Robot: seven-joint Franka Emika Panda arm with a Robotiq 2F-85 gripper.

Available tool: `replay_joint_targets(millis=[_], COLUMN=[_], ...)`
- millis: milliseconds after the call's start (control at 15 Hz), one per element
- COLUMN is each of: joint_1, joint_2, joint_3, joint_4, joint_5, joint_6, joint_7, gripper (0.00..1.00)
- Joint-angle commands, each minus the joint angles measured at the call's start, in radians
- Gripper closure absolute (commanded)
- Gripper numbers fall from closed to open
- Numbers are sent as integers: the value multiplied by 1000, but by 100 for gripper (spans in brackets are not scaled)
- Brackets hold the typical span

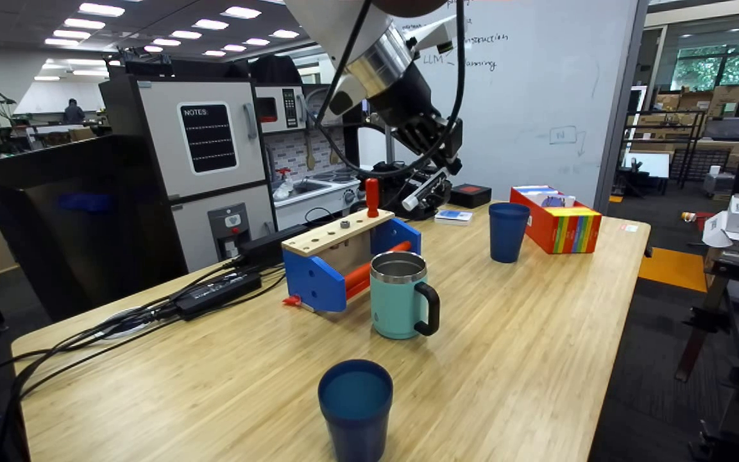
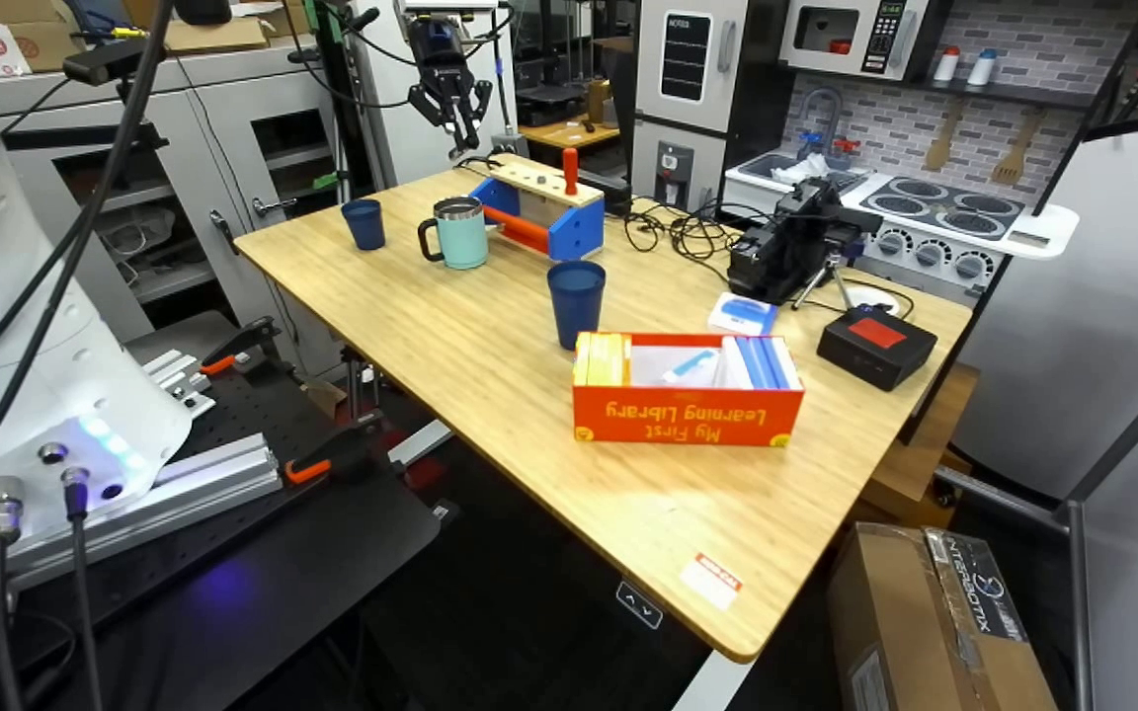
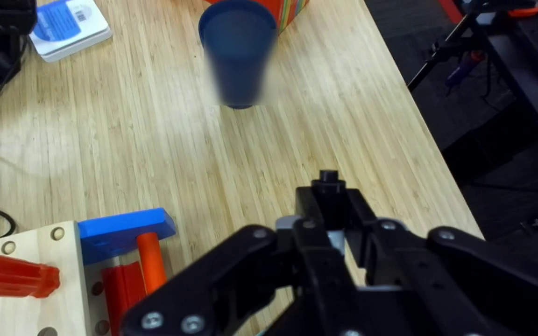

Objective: Pick the marker on the table and put it inside the light blue cup

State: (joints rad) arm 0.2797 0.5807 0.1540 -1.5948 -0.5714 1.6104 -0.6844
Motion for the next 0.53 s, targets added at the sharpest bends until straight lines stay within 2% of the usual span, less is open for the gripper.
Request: replay_joint_targets(millis=[0, 467], joint_1=[10, 33], joint_2=[61, 182], joint_3=[6, 3], joint_4=[116, 285], joint_5=[4, -2], joint_6=[-113, -240], joint_7=[-1, -34], gripper=[95, 95])
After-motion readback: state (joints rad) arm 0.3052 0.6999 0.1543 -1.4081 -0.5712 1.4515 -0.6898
